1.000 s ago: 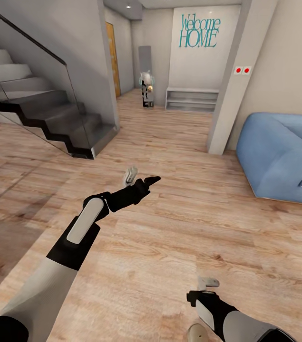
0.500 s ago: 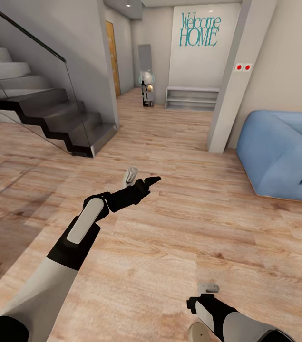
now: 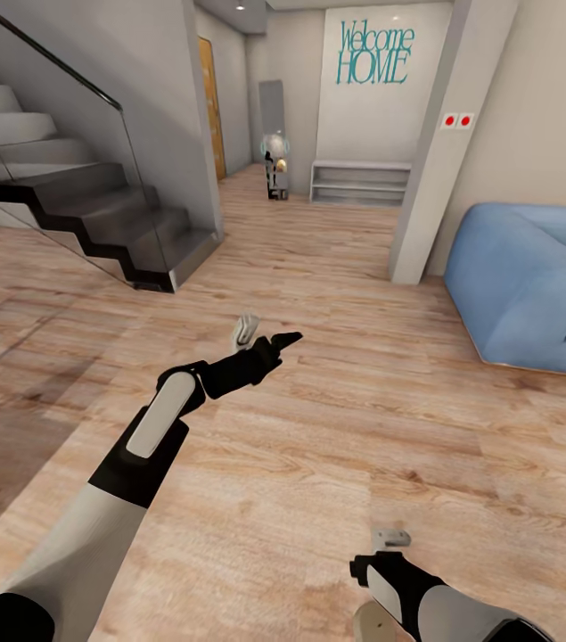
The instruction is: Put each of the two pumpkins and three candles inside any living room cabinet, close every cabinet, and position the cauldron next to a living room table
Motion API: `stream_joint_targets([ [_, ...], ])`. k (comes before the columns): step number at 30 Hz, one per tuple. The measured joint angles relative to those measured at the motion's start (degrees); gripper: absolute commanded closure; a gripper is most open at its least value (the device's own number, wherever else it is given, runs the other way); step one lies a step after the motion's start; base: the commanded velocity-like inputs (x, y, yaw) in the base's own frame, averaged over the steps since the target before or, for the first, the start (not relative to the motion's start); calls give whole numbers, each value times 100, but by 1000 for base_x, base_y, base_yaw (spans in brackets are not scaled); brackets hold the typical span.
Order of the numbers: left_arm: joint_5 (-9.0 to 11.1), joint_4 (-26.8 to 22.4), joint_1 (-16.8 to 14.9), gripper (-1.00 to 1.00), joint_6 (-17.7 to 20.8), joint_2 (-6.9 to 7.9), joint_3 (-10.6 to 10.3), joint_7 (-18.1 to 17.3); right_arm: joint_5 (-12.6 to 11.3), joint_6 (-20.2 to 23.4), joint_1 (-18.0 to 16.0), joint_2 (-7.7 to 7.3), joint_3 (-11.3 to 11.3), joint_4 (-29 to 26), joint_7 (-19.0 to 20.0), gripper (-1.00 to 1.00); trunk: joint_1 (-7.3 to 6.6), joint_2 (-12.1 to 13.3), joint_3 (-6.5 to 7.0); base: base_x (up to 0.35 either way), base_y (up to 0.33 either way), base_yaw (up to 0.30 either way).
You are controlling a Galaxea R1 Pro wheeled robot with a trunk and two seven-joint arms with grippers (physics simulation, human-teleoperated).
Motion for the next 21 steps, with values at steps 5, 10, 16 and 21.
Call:
stream_joint_targets([
  [5,0,17,2,-100,0,-61,0,0,0,-111,0,4,0,3,0,-100,110,-201,-90,0,0,0],
  [10,0,20,2,-100,0,-75,0,0,-1,-126,0,12,-7,4,0,-100,220,-401,-180,0,0,0],
  [16,0,20,0,-100,0,-76,0,0,-1,-128,0,5,-9,4,0,-100,351,-642,-287,0,0,0],
  [21,0,28,2,-100,0,-76,0,0,-1,-128,6,9,-9,4,0,-100,461,-842,-377,0,0,0],
])
